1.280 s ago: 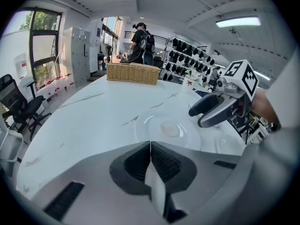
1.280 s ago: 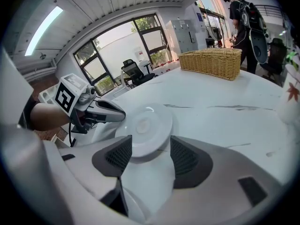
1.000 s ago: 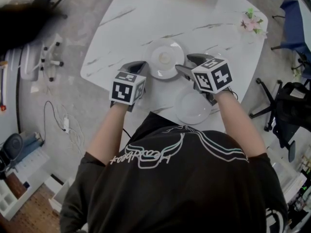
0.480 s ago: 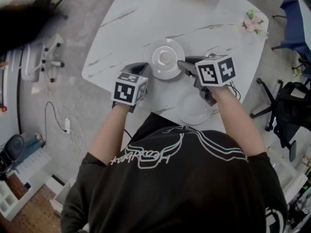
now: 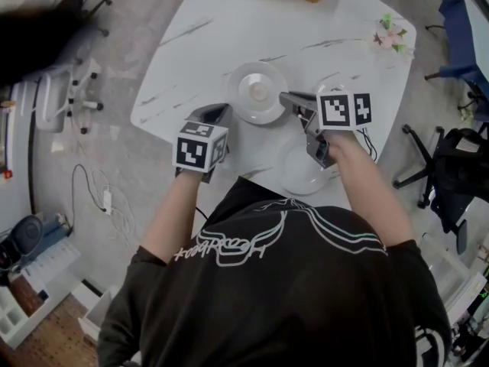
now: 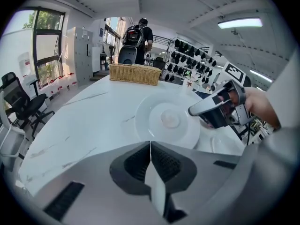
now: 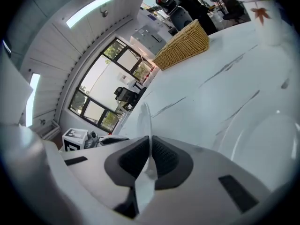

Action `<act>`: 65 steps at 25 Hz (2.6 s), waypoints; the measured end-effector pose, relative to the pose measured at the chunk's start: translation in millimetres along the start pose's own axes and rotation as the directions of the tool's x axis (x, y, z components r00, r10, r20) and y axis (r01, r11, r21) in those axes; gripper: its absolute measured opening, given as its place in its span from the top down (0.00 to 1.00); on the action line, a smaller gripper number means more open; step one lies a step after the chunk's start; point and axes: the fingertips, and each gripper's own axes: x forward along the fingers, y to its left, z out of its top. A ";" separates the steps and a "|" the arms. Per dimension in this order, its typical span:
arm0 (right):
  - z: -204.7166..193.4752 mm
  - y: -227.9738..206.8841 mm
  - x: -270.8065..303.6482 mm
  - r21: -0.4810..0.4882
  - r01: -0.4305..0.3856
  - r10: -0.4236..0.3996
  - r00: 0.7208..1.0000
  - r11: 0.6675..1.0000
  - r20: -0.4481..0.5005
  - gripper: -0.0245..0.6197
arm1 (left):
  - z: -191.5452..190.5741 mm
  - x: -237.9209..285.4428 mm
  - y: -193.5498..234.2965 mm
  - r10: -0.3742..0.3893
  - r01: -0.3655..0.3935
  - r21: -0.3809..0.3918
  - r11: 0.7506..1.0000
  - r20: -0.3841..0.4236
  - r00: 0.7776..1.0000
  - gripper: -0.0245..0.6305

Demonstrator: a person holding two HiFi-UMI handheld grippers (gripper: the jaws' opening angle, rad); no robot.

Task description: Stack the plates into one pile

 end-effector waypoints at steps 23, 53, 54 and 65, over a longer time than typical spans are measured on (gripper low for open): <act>-33.4 30.7 -112.5 0.063 -0.144 0.133 0.979 0.988 0.153 0.90 | -6.3 -76.7 -118.7 -0.046 0.048 -0.010 0.999 0.151 0.987 0.92; -148.0 -23.9 -152.8 0.196 -0.194 0.187 0.981 0.961 0.054 0.90 | -87.5 -58.5 -160.9 0.014 -0.001 -0.132 0.991 0.092 0.996 0.92; -149.2 -26.8 -153.1 0.202 -0.181 0.174 0.983 0.962 0.050 0.90 | -88.9 -58.1 -160.4 0.015 -0.003 -0.136 0.991 0.091 0.996 0.92; -171.4 -30.4 -144.3 -0.148 -0.013 -0.006 0.992 0.989 -0.125 0.79 | -89.0 -52.2 -160.0 0.015 -0.001 -0.143 0.990 0.095 0.995 0.92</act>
